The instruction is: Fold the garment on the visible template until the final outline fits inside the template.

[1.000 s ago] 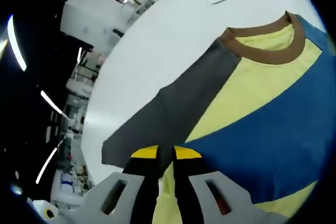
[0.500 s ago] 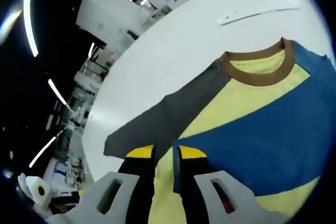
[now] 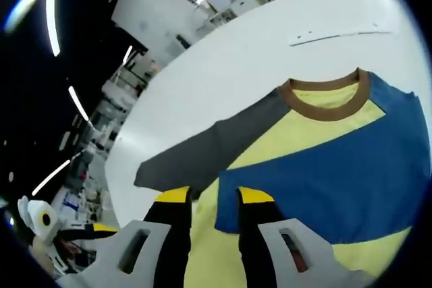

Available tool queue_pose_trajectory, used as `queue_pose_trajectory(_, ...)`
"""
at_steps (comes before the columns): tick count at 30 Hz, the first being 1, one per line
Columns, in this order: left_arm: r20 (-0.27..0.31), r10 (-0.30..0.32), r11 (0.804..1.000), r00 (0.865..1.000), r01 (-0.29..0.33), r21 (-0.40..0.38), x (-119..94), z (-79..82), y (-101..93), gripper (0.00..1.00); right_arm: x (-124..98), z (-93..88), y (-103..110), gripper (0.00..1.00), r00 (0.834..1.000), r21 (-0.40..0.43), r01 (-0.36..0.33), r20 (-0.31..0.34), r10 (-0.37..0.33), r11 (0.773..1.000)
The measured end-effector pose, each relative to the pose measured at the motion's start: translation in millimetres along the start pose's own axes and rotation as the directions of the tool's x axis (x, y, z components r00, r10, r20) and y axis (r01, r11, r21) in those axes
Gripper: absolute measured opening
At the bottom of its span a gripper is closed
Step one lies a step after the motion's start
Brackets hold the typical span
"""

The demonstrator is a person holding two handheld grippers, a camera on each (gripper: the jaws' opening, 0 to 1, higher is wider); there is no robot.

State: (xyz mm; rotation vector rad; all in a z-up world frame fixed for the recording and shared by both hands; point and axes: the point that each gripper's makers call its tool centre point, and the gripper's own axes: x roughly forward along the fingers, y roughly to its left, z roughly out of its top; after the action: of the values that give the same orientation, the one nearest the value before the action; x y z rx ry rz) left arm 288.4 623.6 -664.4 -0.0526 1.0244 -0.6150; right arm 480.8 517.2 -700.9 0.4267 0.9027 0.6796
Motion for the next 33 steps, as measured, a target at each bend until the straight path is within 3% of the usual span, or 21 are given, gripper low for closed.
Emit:
queue_pose_trajectory(14, 0.004, -0.001, 0.999, 1.000, 0.001, 0.036, -4.5, 4.2, -18.0, 0.95, -37.5, -5.1, -2.4, 0.45, 1.000, -0.101, -0.003, -0.003, 0.002, 0.995)
queue_pose_trajectory(19, 0.008, -0.005, 0.998, 1.000, 0.005, 0.059, -6.0, 7.2, -26.2, 0.95, -56.6, -9.0, -6.1, 0.50, 1.000, -0.174, 0.012, -0.006, -0.014, 0.985)
queue_pose_trajectory(33, 0.022, -0.003, 0.995, 1.000, 0.001, 0.097, -13.6, 9.4, -40.0, 0.95, -99.0, -16.2, -6.2, 0.61, 1.000, -0.222, 0.005, 0.014, -0.002, 0.975)
